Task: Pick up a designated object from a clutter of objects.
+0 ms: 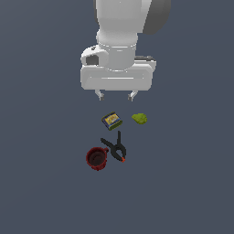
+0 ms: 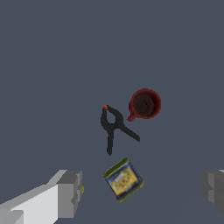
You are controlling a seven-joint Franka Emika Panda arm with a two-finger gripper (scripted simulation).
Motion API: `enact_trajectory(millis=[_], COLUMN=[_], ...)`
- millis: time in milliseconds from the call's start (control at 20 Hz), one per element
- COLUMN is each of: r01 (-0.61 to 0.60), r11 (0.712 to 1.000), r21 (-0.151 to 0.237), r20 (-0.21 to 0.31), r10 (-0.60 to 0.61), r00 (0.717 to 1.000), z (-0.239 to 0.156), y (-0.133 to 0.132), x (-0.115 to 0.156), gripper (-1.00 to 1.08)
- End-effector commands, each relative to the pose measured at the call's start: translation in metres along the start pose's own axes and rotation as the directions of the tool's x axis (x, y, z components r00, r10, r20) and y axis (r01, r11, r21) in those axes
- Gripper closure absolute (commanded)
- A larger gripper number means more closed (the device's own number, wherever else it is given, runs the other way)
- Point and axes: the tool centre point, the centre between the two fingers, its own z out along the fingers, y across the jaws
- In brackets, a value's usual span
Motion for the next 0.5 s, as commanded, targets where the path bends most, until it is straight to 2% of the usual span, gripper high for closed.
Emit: enact_trajectory(millis=[0,450], r01=[0.020,0.151], r11=[1.000,0.988], r21=[0.001,0.010], r20=[0.004,0.028], r10=[-0.020,-0.152], r00=[1.000,0.988], z=[0.011,0.080], y=[-0.008,-0.055], x=[-0.003,-0.032], gripper=[-0.92,-0.92])
